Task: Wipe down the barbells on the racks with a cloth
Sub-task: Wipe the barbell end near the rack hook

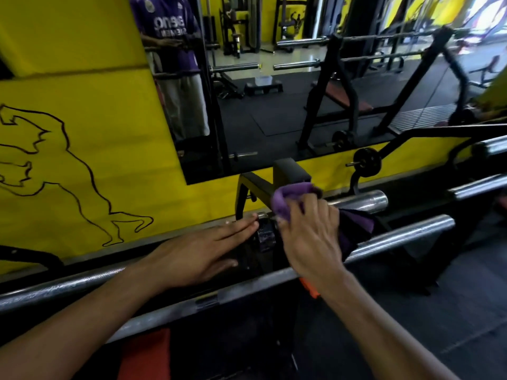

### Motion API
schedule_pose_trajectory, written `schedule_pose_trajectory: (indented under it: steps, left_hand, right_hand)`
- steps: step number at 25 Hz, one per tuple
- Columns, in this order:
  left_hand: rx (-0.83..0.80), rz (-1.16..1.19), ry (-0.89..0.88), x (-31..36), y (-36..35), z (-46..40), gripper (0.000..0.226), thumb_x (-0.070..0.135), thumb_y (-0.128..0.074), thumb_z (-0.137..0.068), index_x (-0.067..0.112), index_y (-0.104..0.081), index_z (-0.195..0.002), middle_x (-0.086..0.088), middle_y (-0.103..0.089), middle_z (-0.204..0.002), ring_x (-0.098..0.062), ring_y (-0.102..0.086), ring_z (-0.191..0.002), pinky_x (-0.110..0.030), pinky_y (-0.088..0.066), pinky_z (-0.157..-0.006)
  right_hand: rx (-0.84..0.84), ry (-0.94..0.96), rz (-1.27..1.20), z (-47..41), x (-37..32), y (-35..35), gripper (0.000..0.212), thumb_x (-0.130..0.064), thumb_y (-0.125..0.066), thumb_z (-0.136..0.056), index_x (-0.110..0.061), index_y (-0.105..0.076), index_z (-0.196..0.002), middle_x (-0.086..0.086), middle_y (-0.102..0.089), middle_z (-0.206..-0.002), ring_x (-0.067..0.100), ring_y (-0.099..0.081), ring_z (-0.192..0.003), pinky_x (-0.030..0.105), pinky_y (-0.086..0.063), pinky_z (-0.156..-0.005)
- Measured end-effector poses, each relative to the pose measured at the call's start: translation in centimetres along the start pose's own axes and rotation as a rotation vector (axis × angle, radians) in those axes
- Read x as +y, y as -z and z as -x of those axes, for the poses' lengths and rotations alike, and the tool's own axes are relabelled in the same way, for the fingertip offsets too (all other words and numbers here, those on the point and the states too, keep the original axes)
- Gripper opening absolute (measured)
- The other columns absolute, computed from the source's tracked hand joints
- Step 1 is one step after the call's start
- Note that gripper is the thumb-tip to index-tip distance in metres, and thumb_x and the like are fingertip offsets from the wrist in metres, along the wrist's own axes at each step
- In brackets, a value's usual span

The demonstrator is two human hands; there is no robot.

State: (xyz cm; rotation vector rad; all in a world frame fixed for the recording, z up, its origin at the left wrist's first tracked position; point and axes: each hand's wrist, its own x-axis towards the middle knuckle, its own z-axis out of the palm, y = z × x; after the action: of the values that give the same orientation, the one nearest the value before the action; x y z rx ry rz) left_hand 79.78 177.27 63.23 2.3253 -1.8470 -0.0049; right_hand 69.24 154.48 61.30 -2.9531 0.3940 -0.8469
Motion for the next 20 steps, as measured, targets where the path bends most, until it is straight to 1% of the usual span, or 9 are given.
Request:
schedule_pose_trajectory:
  steps: [3, 6, 8, 10, 11, 13, 16, 17, 20]
  left_hand:
    - [-0.022, -0.013, 0.002, -0.1, -0.1, 0.0, 0.078, 0.049, -0.041, -0.099, 0.036, 0.006, -0.16, 0.021, 0.011, -0.167, -0.008, -0.023, -0.15, -0.035, -0.055, -0.099]
    - [-0.068, 0.008, 0.006, 0.0, 0.1, -0.1, 0.078, 0.049, -0.038, -0.101, 0.039, 0.015, -0.158, 0.023, 0.019, -0.164, -0.012, -0.026, -0.151, -0.034, -0.052, -0.103]
    - [-0.077, 0.04, -0.005, -0.1, 0.3, -0.1, 0.079, 0.039, -0.043, -0.104, 0.038, 0.015, -0.158, 0.024, 0.022, -0.164, -0.01, -0.018, -0.154, -0.034, -0.043, -0.113]
    - [-0.099, 0.067, -0.025, -0.4, 0.5, 0.0, 0.083, 0.02, -0.047, -0.105, 0.036, 0.015, -0.158, 0.025, 0.026, -0.162, -0.002, -0.001, -0.154, -0.029, -0.025, -0.123]
    - [-0.126, 0.064, -0.037, -0.6, 0.6, 0.0, 0.087, 0.01, -0.047, -0.103, 0.035, 0.016, -0.157, 0.025, 0.029, -0.161, 0.001, 0.007, -0.152, -0.026, -0.018, -0.124]
    - [-0.184, 0.053, -0.052, -0.9, 1.0, 0.0, 0.094, -0.002, -0.046, -0.098, 0.034, 0.019, -0.156, 0.023, 0.033, -0.159, 0.002, 0.014, -0.151, -0.023, -0.011, -0.125]
    - [-0.228, 0.077, -0.043, -1.0, 1.3, 0.1, 0.095, -0.006, -0.044, -0.097, 0.034, 0.019, -0.156, 0.023, 0.034, -0.159, 0.0, 0.014, -0.152, -0.022, -0.012, -0.124]
    - [-0.222, 0.083, -0.044, -0.9, 1.3, 0.0, 0.095, -0.007, -0.044, -0.097, 0.033, 0.018, -0.157, 0.023, 0.033, -0.159, 0.0, 0.013, -0.152, -0.021, -0.013, -0.124]
    - [-0.205, 0.104, -0.049, -0.8, 1.4, 0.0, 0.093, -0.008, -0.043, -0.096, 0.032, 0.014, -0.158, 0.024, 0.031, -0.16, 0.004, 0.012, -0.151, -0.01, -0.011, -0.118]
  right_hand:
    - [-0.047, 0.107, -0.095, 1.8, -1.4, 0.1, 0.044, -0.037, -0.043, -0.096, -0.016, -0.053, -0.134, 0.006, -0.052, -0.13, 0.028, -0.05, -0.109, 0.045, -0.041, -0.094]
    - [-0.046, 0.147, -0.061, 1.1, 2.3, 1.0, 0.044, -0.032, -0.048, -0.09, -0.017, -0.057, -0.13, 0.005, -0.055, -0.128, 0.028, -0.057, -0.105, 0.045, -0.046, -0.09]
    - [-0.054, 0.075, -0.044, 0.1, 3.8, 1.5, 0.041, -0.036, -0.045, -0.093, -0.02, -0.06, -0.128, 0.002, -0.054, -0.125, 0.026, -0.055, -0.105, 0.042, -0.043, -0.089]
    - [-0.057, 0.021, -0.064, -0.2, 2.6, 1.3, 0.042, -0.039, -0.044, -0.092, -0.021, -0.06, -0.126, -0.001, -0.052, -0.126, 0.023, -0.05, -0.107, 0.04, -0.039, -0.089]
    - [-0.057, 0.031, -0.087, 0.2, 1.6, 1.2, 0.041, -0.038, -0.046, -0.09, -0.02, -0.06, -0.125, -0.001, -0.052, -0.128, 0.023, -0.049, -0.107, 0.04, -0.039, -0.088]
    - [-0.088, 0.157, -0.138, 1.6, 1.1, 1.2, 0.045, -0.033, -0.053, -0.085, -0.018, -0.061, -0.127, -0.002, -0.052, -0.134, 0.023, -0.048, -0.107, 0.04, -0.042, -0.088]
    - [-0.119, 0.338, -0.13, 2.9, 4.7, 2.5, 0.048, -0.031, -0.053, -0.079, -0.021, -0.066, -0.124, -0.003, -0.057, -0.134, 0.026, -0.056, -0.1, 0.042, -0.05, -0.083]
    - [-0.119, 0.312, -0.133, 2.7, 6.0, 2.7, 0.047, -0.032, -0.053, -0.079, -0.023, -0.065, -0.124, -0.005, -0.058, -0.132, 0.027, -0.057, -0.098, 0.044, -0.052, -0.082]
    - [-0.112, -0.016, -0.235, 0.4, 6.4, 2.7, 0.04, -0.04, -0.052, -0.091, -0.025, -0.057, -0.128, -0.008, -0.05, -0.127, 0.022, -0.054, -0.107, 0.043, -0.054, -0.081]
